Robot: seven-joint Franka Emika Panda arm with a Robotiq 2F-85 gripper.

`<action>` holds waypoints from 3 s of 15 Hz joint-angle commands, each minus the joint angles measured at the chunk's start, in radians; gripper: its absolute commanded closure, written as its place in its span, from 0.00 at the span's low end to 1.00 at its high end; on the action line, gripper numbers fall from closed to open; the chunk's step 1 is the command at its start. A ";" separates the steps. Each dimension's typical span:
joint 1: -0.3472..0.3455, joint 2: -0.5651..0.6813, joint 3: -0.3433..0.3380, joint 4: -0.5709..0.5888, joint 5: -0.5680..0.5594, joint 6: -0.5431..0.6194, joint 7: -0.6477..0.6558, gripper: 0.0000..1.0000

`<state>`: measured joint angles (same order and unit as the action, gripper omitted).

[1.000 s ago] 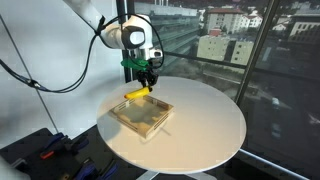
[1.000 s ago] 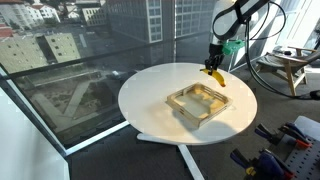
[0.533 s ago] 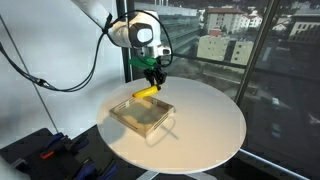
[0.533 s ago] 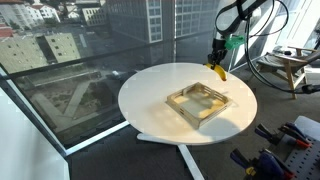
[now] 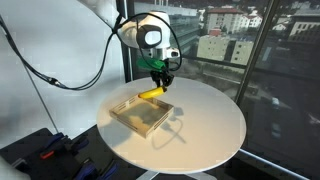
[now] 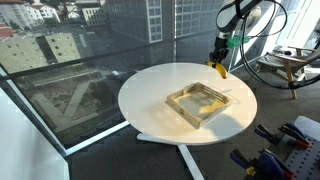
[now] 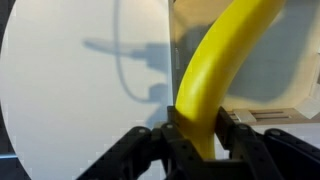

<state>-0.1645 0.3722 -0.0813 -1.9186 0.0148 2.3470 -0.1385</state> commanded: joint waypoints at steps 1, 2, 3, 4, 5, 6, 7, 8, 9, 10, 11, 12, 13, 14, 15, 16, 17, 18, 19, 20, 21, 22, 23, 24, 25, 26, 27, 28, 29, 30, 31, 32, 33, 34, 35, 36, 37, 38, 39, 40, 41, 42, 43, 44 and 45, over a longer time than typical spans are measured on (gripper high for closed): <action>-0.027 0.031 0.005 0.061 0.036 -0.041 -0.045 0.84; -0.033 0.037 0.003 0.069 0.040 -0.042 -0.048 0.84; -0.038 0.044 0.001 0.078 0.041 -0.043 -0.051 0.84; -0.044 0.051 -0.001 0.088 0.042 -0.045 -0.053 0.84; -0.050 0.059 -0.004 0.099 0.041 -0.047 -0.054 0.84; -0.057 0.065 -0.006 0.109 0.040 -0.049 -0.056 0.84; -0.064 0.073 -0.009 0.121 0.037 -0.048 -0.059 0.84; -0.070 0.081 -0.010 0.132 0.035 -0.048 -0.064 0.84; -0.078 0.090 -0.011 0.145 0.034 -0.051 -0.075 0.84; -0.087 0.100 -0.011 0.159 0.034 -0.053 -0.087 0.84; -0.094 0.109 -0.011 0.170 0.033 -0.055 -0.100 0.84; -0.101 0.117 -0.011 0.181 0.030 -0.056 -0.117 0.84; -0.106 0.125 -0.011 0.189 0.027 -0.057 -0.130 0.84; -0.113 0.133 -0.010 0.198 0.024 -0.058 -0.149 0.84; -0.119 0.141 -0.009 0.206 0.023 -0.060 -0.167 0.84; -0.124 0.147 -0.007 0.213 0.021 -0.059 -0.185 0.84; -0.131 0.155 -0.005 0.221 0.022 -0.060 -0.206 0.84; -0.136 0.161 -0.003 0.228 0.022 -0.059 -0.223 0.84; -0.139 0.166 -0.003 0.233 0.020 -0.058 -0.240 0.84; -0.143 0.173 -0.002 0.240 0.017 -0.057 -0.258 0.84; -0.146 0.180 -0.003 0.247 0.013 -0.053 -0.271 0.84; -0.149 0.187 -0.003 0.252 0.010 -0.051 -0.283 0.84; -0.153 0.196 -0.004 0.259 0.009 -0.049 -0.295 0.84; -0.159 0.205 -0.003 0.266 0.010 -0.049 -0.310 0.84; -0.163 0.213 -0.002 0.272 0.010 -0.050 -0.321 0.84; -0.169 0.221 -0.001 0.277 0.010 -0.050 -0.334 0.84; -0.174 0.230 -0.001 0.282 0.008 -0.049 -0.347 0.84; -0.180 0.238 0.000 0.286 0.009 -0.048 -0.357 0.84; -0.185 0.245 0.001 0.289 0.008 -0.047 -0.368 0.84; -0.189 0.252 0.001 0.293 0.006 -0.047 -0.378 0.84; -0.193 0.259 0.001 0.295 0.006 -0.046 -0.385 0.84; -0.195 0.264 0.001 0.294 0.003 -0.043 -0.391 0.84; -0.196 0.267 0.001 0.291 0.001 -0.041 -0.395 0.84; -0.199 0.270 0.002 0.289 0.000 -0.039 -0.402 0.84; -0.199 0.273 0.000 0.285 -0.004 -0.036 -0.405 0.84; -0.199 0.276 -0.001 0.281 -0.008 -0.034 -0.406 0.84; -0.199 0.280 0.000 0.279 -0.010 -0.034 -0.407 0.84; -0.200 0.283 0.000 0.277 -0.012 -0.032 -0.409 0.84; -0.200 0.287 -0.001 0.275 -0.015 -0.029 -0.409 0.84; -0.201 0.292 0.000 0.274 -0.017 -0.025 -0.409 0.84; -0.202 0.297 0.002 0.271 -0.019 -0.021 -0.411 0.84; -0.201 0.304 0.003 0.270 -0.021 -0.013 -0.411 0.84; -0.199 0.312 0.002 0.271 -0.024 -0.005 -0.408 0.84; -0.197 0.322 0.002 0.275 -0.027 0.000 -0.405 0.84; -0.197 0.332 0.002 0.278 -0.028 0.004 -0.404 0.84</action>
<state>-0.3464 0.6780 -0.0936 -1.6634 0.0066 2.3369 -0.5273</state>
